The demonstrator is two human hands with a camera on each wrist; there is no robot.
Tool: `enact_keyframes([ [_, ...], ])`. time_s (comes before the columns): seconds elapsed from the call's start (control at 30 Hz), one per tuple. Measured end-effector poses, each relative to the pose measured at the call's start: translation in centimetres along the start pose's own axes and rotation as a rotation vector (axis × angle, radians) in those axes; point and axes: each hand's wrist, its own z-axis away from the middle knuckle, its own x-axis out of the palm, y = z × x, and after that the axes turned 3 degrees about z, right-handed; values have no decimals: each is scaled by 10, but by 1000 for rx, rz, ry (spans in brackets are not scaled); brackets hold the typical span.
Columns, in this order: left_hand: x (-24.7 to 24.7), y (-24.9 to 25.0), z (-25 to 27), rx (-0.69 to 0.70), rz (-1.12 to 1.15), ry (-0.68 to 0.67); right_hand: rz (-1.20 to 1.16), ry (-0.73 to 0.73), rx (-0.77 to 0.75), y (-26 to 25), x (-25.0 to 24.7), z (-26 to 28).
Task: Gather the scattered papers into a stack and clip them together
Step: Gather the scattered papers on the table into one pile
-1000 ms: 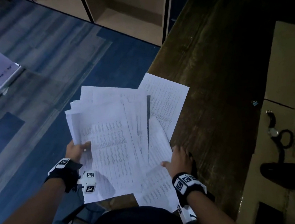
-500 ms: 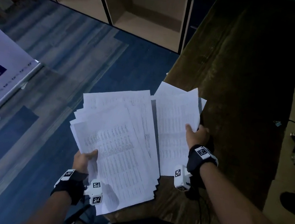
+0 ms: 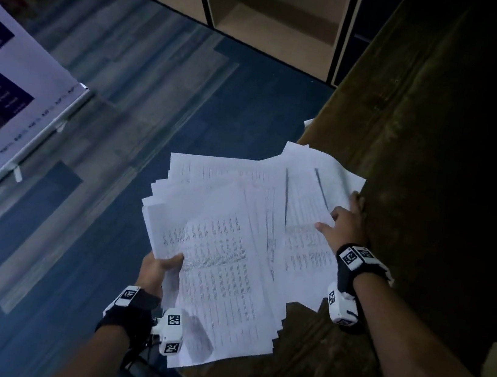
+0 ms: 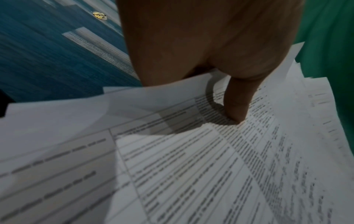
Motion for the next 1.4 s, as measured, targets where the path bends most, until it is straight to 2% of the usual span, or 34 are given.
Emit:
enact_keyframes([
  [0.1,6,1,1,3,-22,-10,-43,76,-68,-3,3,10],
  [0.17,13,6,7,8,-40,-18,-67,154,-56,-6,1,19],
  [0.23,24,11,16,16,-75,-49,-125,207,29,-6,-5,28],
  [0.33,47,18,33,58,-125,-131,-449,193,243,-4,-36,42],
  [0.37,56,18,36,70,-140,-165,-560,175,270,-3,-51,48],
  [0.47,84,10,40,79,-222,-251,-630,167,129,3,-105,71],
  [0.6,120,-2,47,23,-311,-300,-695,316,-84,0,-184,118],
  [0.67,133,-5,56,-15,-324,-325,-845,377,-141,6,-212,140],
  [0.77,148,-8,68,-72,-356,-342,-1169,381,-166,28,-231,158],
  [0.87,158,-10,80,-74,-422,-381,-1313,353,-47,61,-212,163],
  [0.93,160,-14,81,-40,-449,-386,-1220,346,91,82,-181,166],
  [1.1,169,-13,94,-68,-425,-406,-919,281,352,123,-91,170],
  [1.2,174,-13,95,-99,-338,-361,-800,237,379,136,-45,171],
  [1.27,174,-19,88,-169,-241,-391,-679,176,388,142,-15,171],
  [1.33,176,-18,97,-189,-283,-426,-581,66,405,140,11,178],
  [1.4,178,-18,106,-38,-471,-459,-560,-50,368,128,23,188],
])
